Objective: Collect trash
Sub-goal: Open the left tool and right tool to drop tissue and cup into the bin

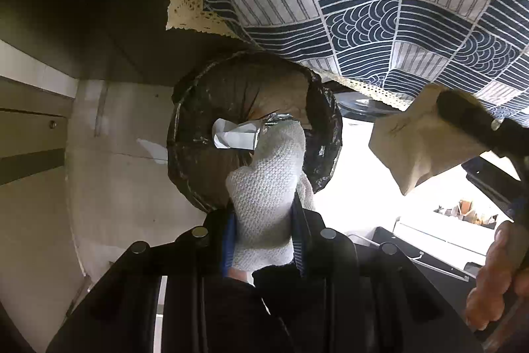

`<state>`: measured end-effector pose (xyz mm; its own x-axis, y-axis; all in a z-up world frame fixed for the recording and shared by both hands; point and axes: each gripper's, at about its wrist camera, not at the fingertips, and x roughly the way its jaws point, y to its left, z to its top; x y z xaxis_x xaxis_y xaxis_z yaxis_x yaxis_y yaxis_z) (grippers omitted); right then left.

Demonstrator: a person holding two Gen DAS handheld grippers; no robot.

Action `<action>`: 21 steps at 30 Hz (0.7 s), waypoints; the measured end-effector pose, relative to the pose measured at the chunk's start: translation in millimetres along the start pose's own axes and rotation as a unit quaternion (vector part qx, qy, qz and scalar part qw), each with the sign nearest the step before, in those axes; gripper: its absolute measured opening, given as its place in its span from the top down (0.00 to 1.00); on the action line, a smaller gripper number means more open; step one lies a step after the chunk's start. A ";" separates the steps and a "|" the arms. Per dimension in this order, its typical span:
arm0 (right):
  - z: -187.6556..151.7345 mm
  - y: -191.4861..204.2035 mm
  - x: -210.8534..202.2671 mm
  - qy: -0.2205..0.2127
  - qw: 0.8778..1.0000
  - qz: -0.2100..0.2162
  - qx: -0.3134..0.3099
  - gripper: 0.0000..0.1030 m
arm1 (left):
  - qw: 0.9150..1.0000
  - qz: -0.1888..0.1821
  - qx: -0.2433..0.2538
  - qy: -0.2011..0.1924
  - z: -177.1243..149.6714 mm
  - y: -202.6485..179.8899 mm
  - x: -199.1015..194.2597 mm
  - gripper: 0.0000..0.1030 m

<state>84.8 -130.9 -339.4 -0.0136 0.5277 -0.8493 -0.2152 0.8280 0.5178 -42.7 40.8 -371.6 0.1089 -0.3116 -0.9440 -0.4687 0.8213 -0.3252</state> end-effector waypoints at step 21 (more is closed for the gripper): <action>14.6 -4.6 1.6 0.008 0.996 0.080 0.047 0.16 | 1.000 0.015 -0.021 0.010 8.6 4.4 -4.4 0.20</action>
<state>100.0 -131.1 -341.7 -0.0568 0.6510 -0.7570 -0.1174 0.7486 0.6526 -37.6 49.8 -369.4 0.0767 -0.2972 -0.9517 -0.5071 0.8103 -0.2939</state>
